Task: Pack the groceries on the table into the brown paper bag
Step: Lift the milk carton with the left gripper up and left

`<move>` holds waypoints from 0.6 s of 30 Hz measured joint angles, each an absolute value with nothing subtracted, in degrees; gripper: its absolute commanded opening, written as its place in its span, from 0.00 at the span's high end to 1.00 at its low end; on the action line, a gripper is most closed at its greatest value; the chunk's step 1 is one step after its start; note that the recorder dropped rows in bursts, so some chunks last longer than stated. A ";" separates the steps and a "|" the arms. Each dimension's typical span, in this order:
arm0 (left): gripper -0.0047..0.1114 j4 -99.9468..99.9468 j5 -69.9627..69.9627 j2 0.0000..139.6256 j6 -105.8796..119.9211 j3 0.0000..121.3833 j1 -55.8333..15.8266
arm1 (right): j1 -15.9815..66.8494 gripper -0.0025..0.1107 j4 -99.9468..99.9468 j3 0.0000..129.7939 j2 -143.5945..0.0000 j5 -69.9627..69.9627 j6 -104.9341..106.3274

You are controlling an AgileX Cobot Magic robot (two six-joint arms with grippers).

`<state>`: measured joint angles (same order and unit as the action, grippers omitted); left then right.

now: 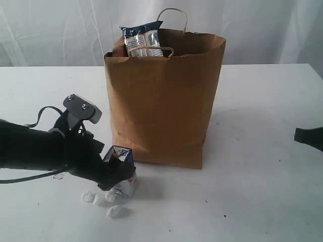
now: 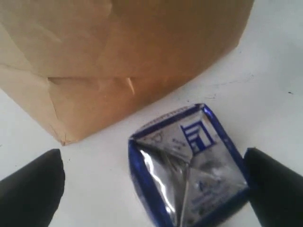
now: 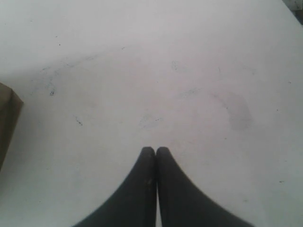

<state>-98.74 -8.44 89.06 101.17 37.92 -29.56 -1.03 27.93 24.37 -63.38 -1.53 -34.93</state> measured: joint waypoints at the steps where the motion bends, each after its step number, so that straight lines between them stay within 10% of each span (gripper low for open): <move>1: 0.06 -98.74 -8.65 89.96 100.90 38.52 -29.56 | -1.03 0.98 27.93 24.37 -63.38 -1.53 -34.93; 9: 0.12 -98.74 -3.57 91.70 100.53 39.81 -29.93 | -1.03 0.98 27.93 24.37 -63.38 -1.53 -34.93; 18: 0.75 -98.74 -2.35 91.70 99.30 39.81 -30.02 | -1.03 0.98 27.93 24.37 -63.38 -1.53 -34.93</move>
<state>-98.74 -2.35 91.70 99.30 39.81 -30.02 -1.03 27.93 24.37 -63.38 -1.53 -34.93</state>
